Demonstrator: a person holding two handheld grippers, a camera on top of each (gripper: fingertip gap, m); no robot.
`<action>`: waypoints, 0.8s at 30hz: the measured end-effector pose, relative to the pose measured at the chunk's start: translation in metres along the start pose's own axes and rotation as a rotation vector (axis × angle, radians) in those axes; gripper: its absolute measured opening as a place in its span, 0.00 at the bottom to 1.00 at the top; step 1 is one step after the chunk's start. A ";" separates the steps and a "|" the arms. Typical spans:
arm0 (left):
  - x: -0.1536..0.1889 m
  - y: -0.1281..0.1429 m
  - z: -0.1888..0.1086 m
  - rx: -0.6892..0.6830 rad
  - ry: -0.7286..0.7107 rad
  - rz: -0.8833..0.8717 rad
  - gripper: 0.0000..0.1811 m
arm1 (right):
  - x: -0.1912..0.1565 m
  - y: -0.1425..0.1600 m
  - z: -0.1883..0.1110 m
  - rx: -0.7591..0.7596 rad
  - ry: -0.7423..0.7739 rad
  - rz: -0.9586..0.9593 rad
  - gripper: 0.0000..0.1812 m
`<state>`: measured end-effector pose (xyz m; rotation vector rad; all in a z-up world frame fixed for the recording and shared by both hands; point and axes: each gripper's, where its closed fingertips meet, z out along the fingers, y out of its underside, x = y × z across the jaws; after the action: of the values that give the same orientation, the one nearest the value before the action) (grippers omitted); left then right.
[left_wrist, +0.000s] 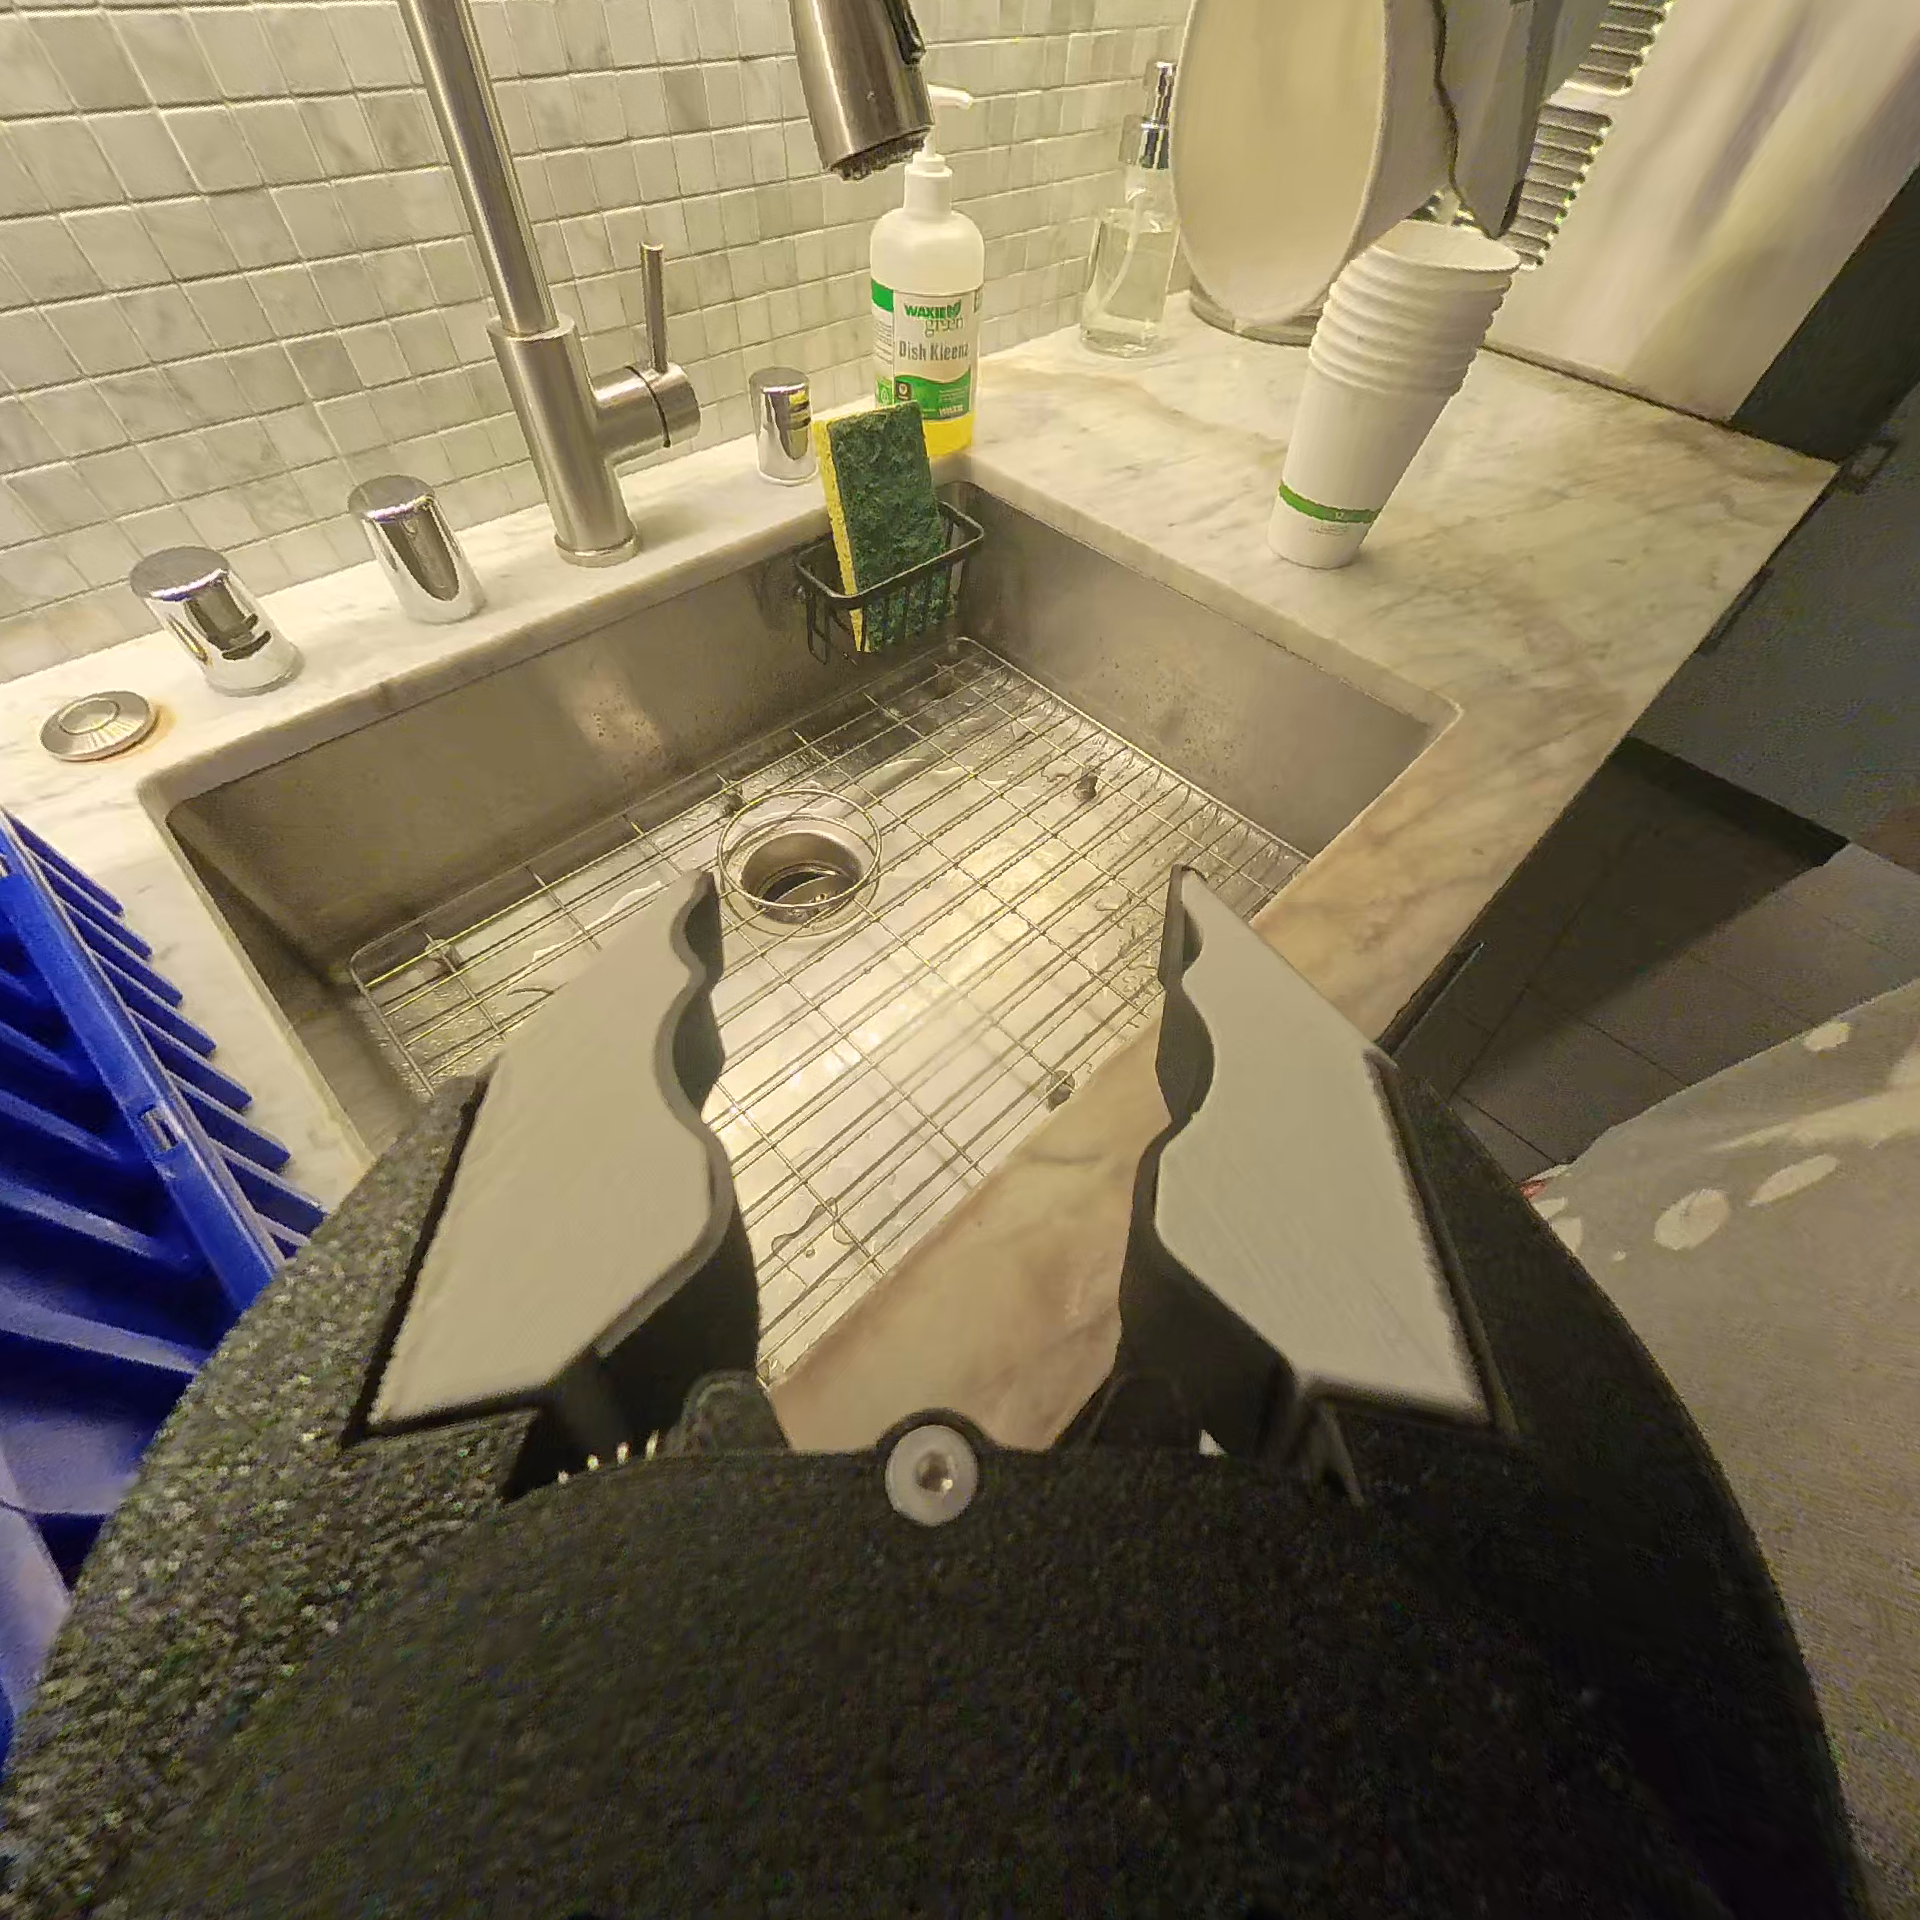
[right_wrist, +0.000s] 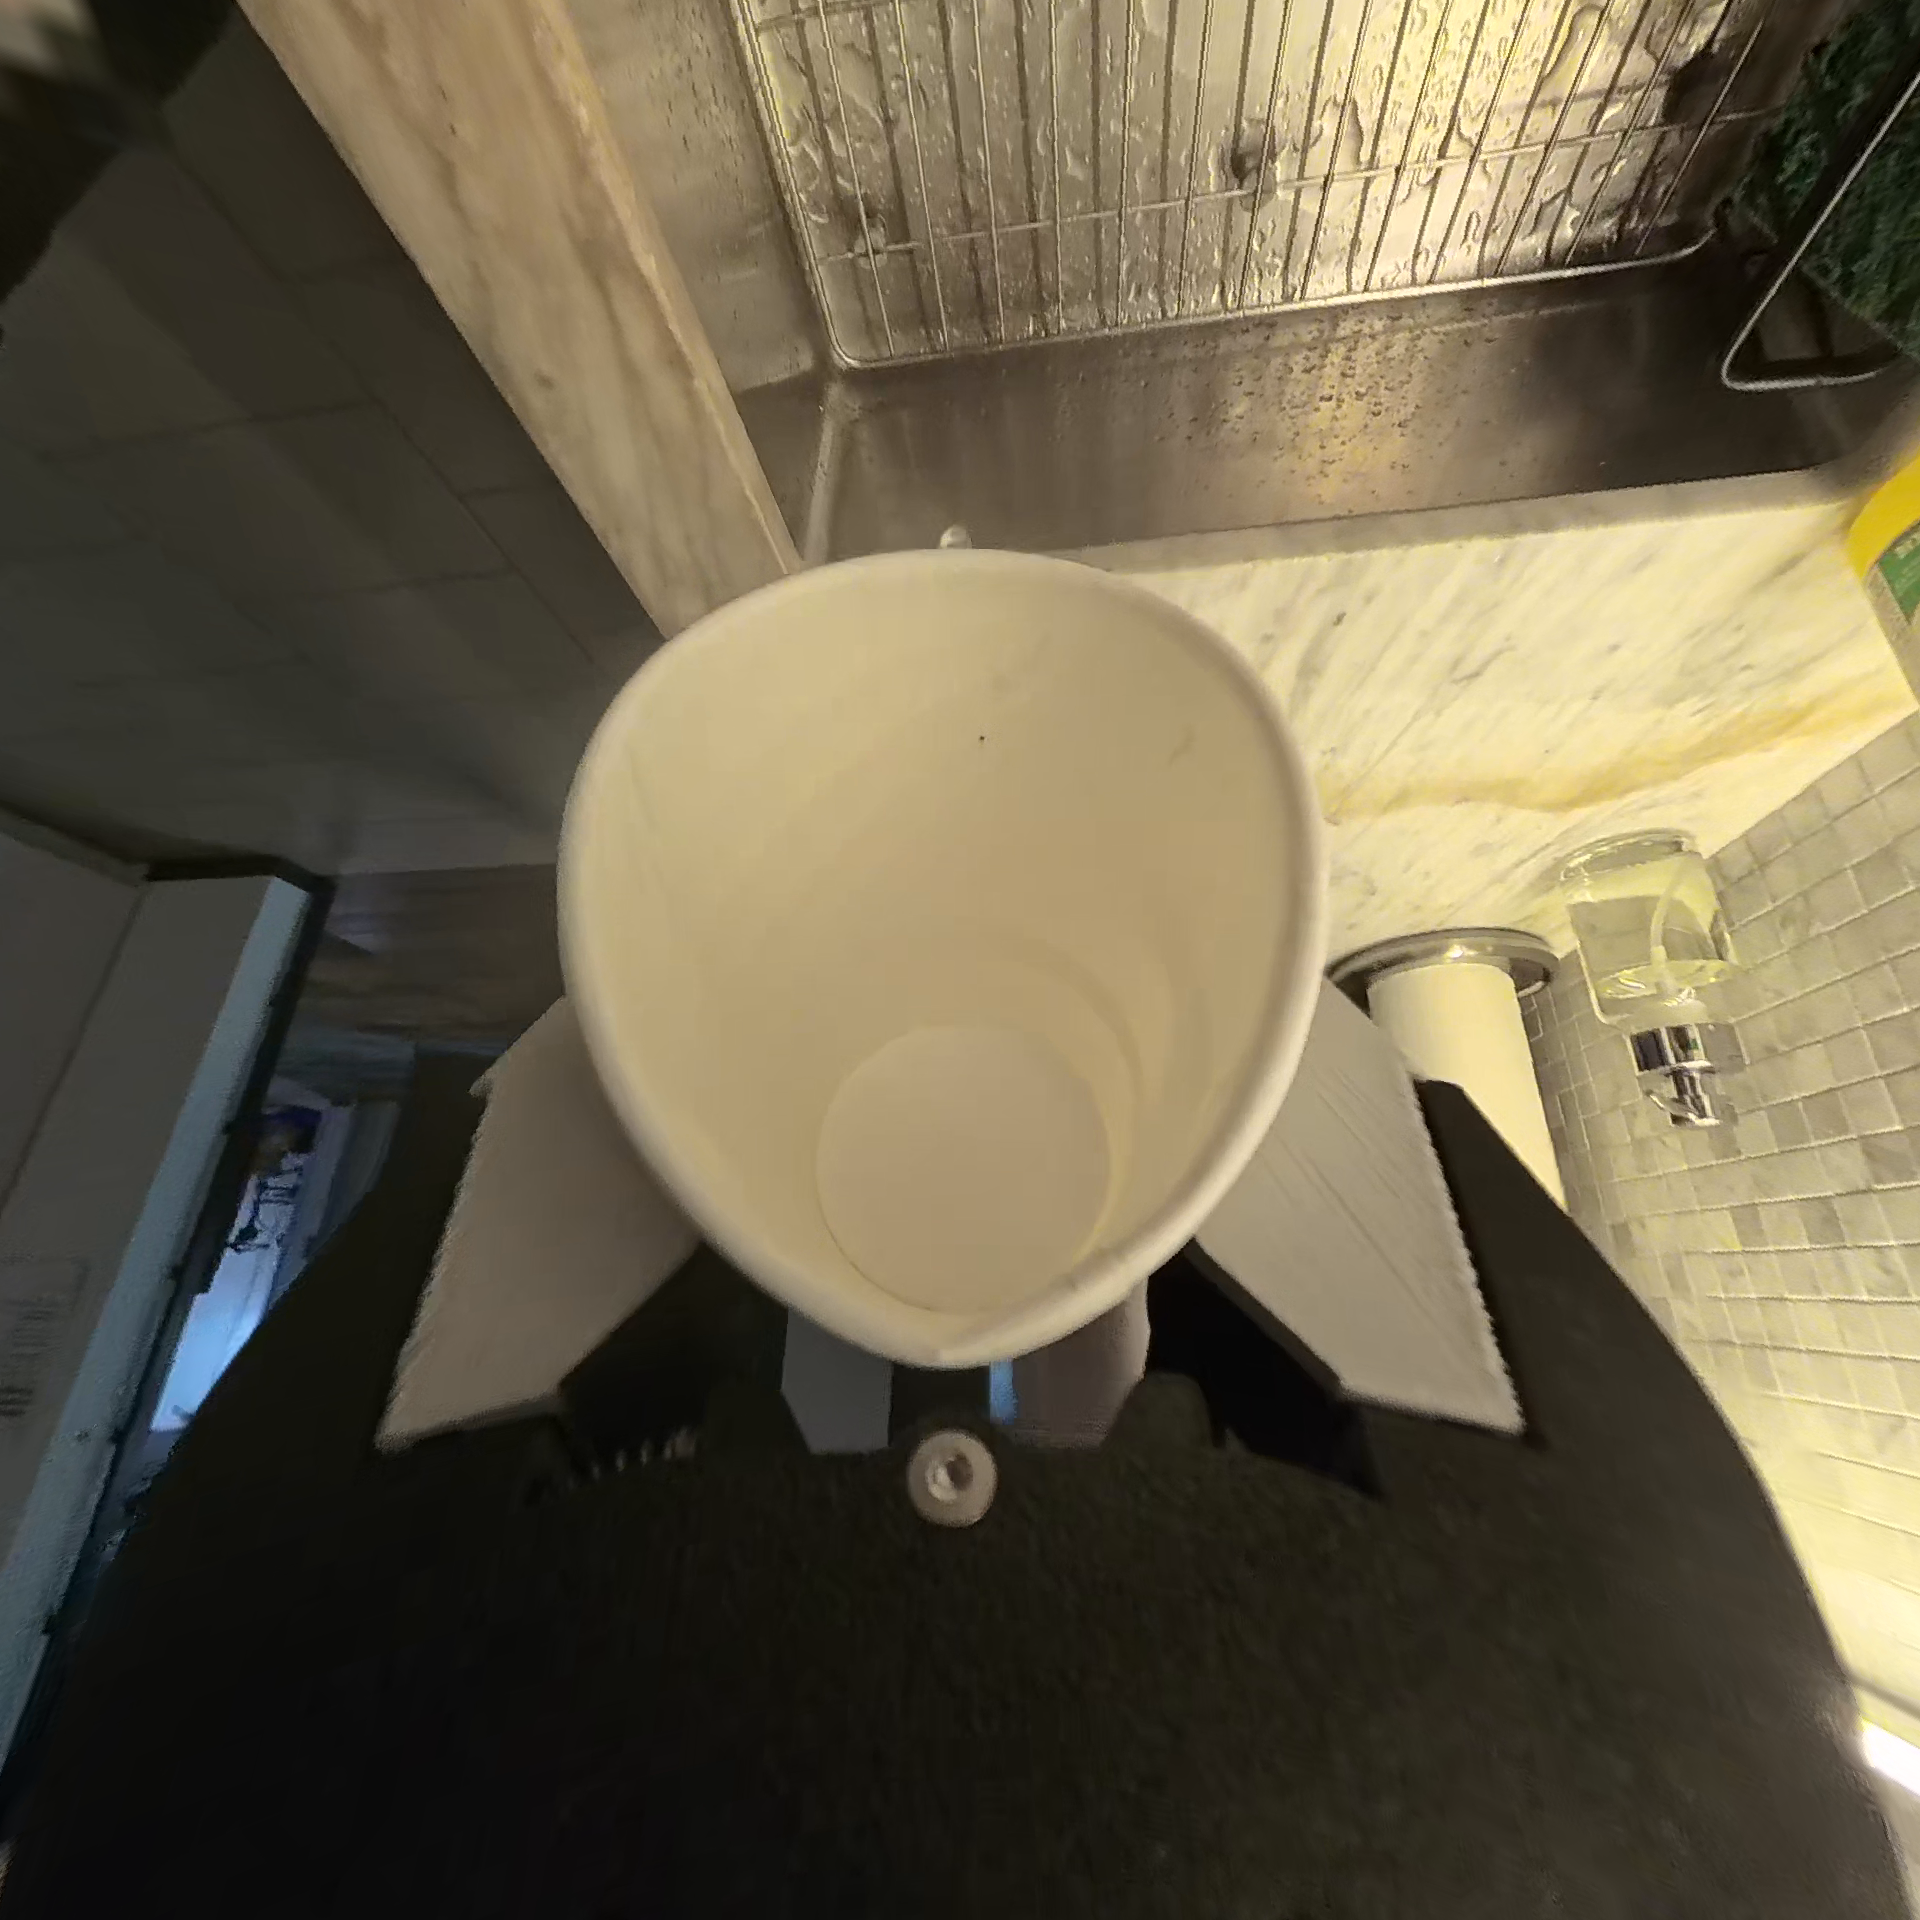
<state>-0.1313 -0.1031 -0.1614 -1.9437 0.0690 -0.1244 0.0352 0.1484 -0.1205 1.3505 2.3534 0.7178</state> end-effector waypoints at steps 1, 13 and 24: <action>0.000 0.000 0.000 -0.001 0.002 -0.001 0.46 | -0.001 -0.003 0.002 0.017 -0.005 0.005 0.50; -0.003 0.005 -0.002 -0.017 0.005 0.002 0.47 | -0.005 -0.067 0.030 0.523 -0.082 0.230 0.51; 0.000 0.000 0.004 -0.031 0.027 0.034 0.47 | -0.007 -0.074 -0.039 1.121 -0.165 0.409 0.52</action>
<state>-0.1308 -0.0991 -0.1627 -1.9713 0.1224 -0.1277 -0.0338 0.1010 -0.1310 2.2032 2.3801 -0.7802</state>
